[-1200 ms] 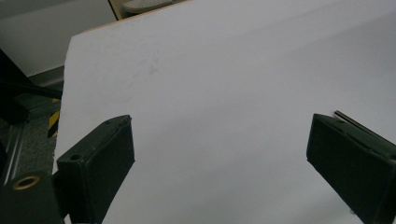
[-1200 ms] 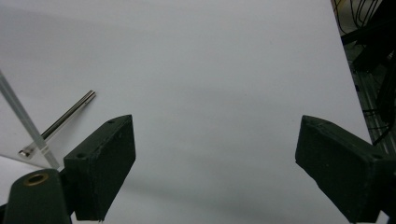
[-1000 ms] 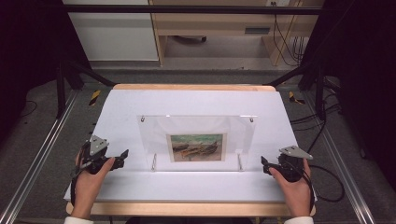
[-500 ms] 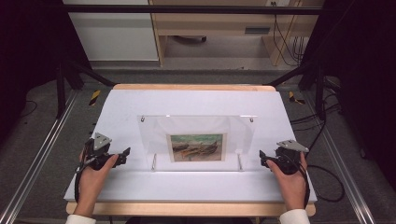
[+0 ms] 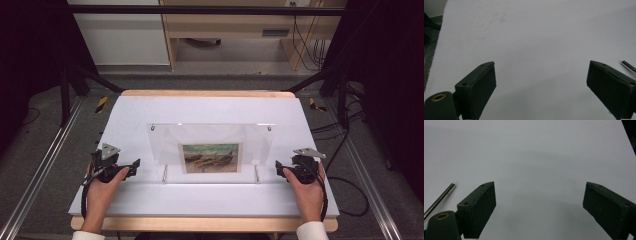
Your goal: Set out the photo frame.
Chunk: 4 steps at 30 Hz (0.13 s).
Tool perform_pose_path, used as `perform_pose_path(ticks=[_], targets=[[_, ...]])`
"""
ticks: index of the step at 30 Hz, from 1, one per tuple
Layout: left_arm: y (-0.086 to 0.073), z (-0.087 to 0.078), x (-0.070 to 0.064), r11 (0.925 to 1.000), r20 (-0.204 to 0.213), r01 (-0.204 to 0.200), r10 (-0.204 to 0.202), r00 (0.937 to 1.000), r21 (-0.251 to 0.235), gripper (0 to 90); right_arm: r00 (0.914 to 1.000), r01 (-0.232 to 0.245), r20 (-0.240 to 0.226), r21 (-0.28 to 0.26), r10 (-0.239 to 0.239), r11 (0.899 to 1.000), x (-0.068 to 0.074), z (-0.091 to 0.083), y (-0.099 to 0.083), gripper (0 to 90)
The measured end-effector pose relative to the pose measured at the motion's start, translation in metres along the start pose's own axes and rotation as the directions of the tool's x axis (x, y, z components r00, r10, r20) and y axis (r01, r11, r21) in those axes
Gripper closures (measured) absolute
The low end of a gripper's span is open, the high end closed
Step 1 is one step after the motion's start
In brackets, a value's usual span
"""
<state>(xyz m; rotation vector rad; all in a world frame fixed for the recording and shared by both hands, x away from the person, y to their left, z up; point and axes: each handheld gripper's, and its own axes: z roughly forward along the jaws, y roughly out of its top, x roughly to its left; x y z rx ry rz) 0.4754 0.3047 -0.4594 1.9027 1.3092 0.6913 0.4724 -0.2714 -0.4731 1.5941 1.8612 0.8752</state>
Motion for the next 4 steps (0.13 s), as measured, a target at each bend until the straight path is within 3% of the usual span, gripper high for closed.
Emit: perform_pose_path(ticks=[4], targets=[[-0.0032, -0.0046, -0.0053, 0.9998, 0.019, -0.022, 0.021, 0.9996, 0.003, 8.2, 0.9999, 0.009, -0.006, -0.012, -0.009, 1.0, 0.0009, -0.0086, -0.0031, 12.3]])
